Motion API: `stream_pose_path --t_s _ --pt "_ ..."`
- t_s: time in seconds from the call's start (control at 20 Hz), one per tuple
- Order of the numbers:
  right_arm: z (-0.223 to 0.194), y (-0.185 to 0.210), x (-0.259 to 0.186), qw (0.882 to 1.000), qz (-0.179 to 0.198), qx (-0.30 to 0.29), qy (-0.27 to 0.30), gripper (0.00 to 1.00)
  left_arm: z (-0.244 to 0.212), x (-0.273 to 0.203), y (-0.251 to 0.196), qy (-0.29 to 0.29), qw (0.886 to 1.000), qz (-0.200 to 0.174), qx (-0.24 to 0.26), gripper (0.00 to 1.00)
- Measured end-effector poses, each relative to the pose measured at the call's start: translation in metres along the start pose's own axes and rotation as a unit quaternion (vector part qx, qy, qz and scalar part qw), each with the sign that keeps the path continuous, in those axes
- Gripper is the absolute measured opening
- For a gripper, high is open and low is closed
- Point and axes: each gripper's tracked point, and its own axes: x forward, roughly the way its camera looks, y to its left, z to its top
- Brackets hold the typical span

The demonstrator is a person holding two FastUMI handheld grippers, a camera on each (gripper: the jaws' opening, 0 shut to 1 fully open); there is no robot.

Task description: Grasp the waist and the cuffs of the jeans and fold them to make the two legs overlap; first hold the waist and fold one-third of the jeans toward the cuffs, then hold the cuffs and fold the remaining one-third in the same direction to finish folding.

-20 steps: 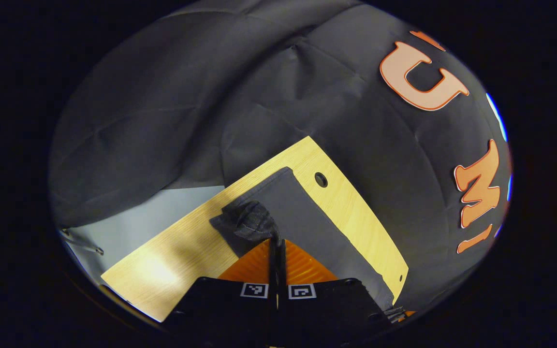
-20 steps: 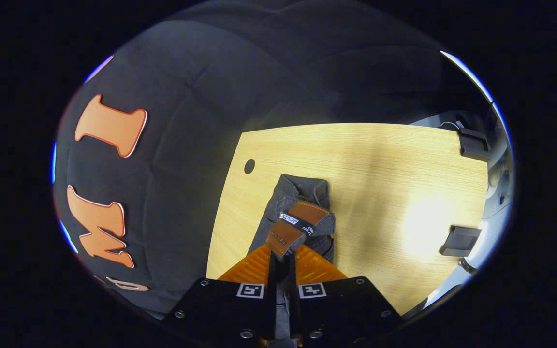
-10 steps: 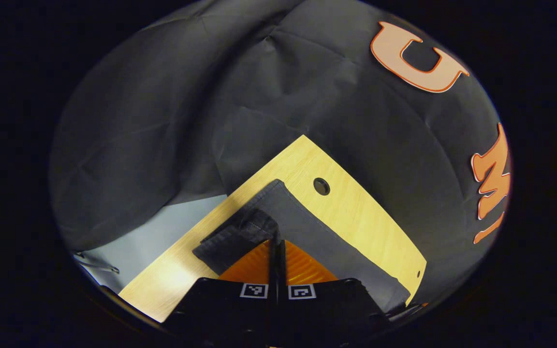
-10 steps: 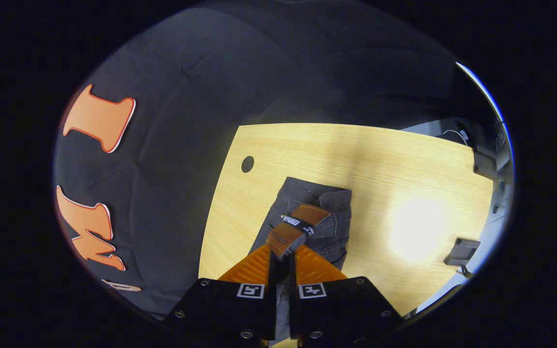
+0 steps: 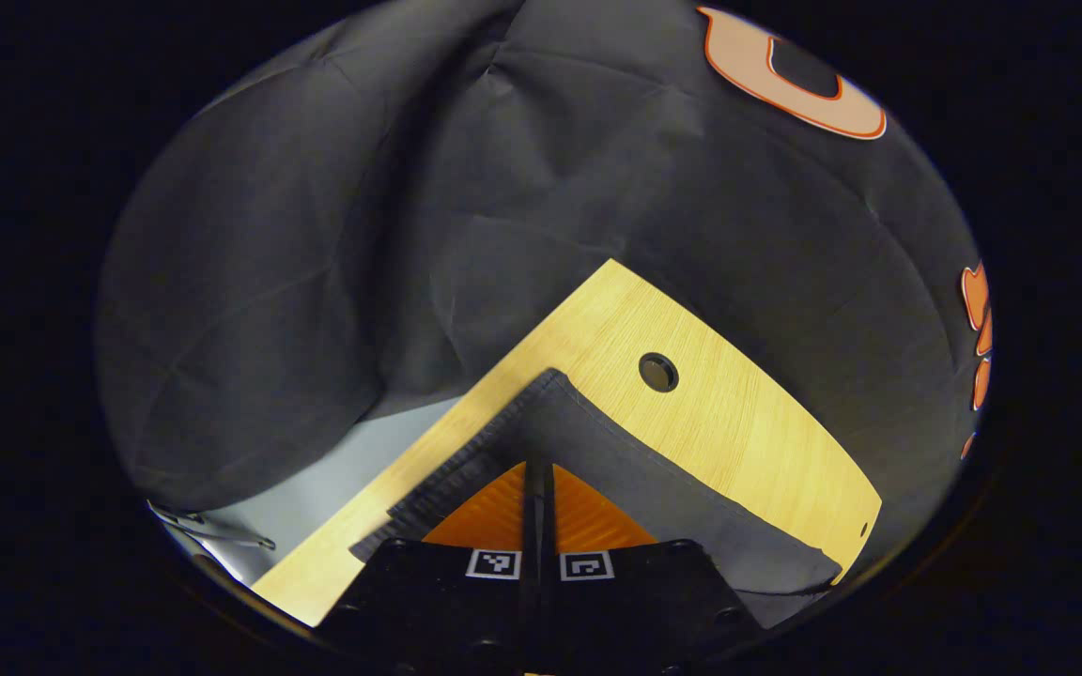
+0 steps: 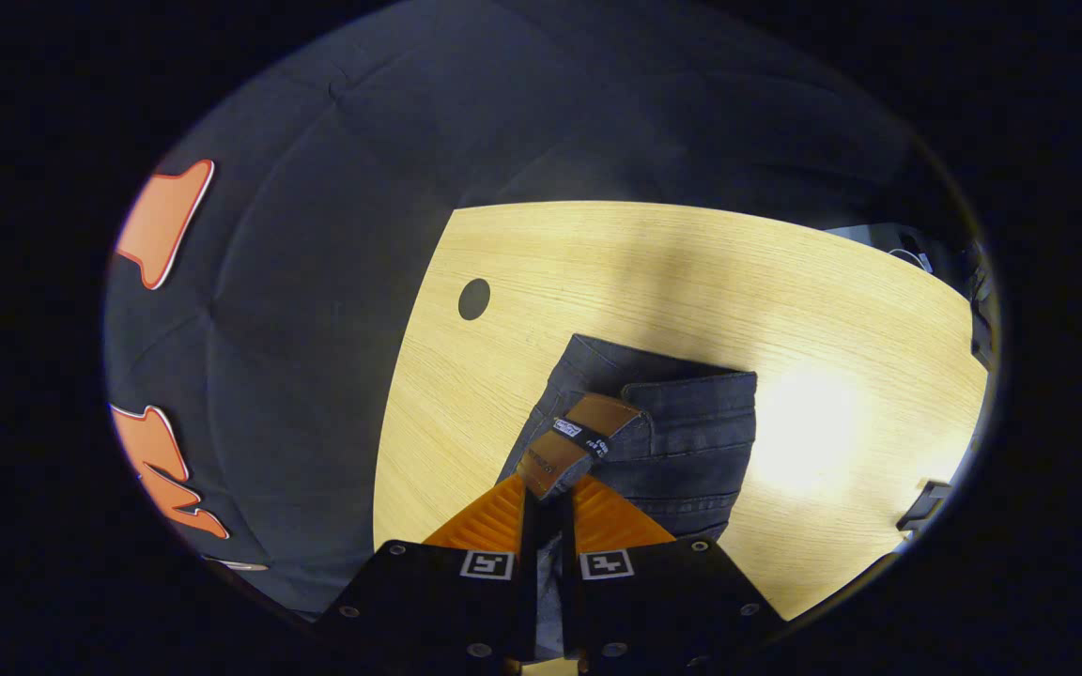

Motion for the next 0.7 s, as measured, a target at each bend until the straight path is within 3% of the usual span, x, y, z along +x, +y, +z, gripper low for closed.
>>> stream_pose_path --t_s 0.15,0.2,0.4,0.5,0.6,0.7 --pt "0.000 0.002 0.009 1.000 -0.002 -0.001 0.008 0.12 -0.036 0.027 -0.003 0.071 0.997 0.010 0.014 0.02" --pt "0.001 0.002 0.011 1.000 -0.002 0.000 0.013 0.12 -0.046 0.029 -0.004 0.091 0.995 0.022 0.016 0.11" --pt "0.001 -0.001 0.013 1.000 -0.001 -0.003 0.018 0.12 -0.069 0.053 0.015 0.144 0.984 0.105 0.025 0.81" --pt "0.001 -0.001 0.014 1.000 0.000 -0.006 0.019 0.12 -0.078 0.056 0.024 0.168 0.977 0.131 0.002 0.80" --pt "0.001 -0.001 0.014 1.000 0.002 -0.011 0.019 0.16 -0.065 0.060 0.017 0.151 0.980 0.127 -0.023 0.79" --pt "0.001 -0.002 0.014 1.000 0.002 -0.012 0.020 0.12 -0.065 0.068 0.023 0.153 0.978 0.141 -0.034 0.76"
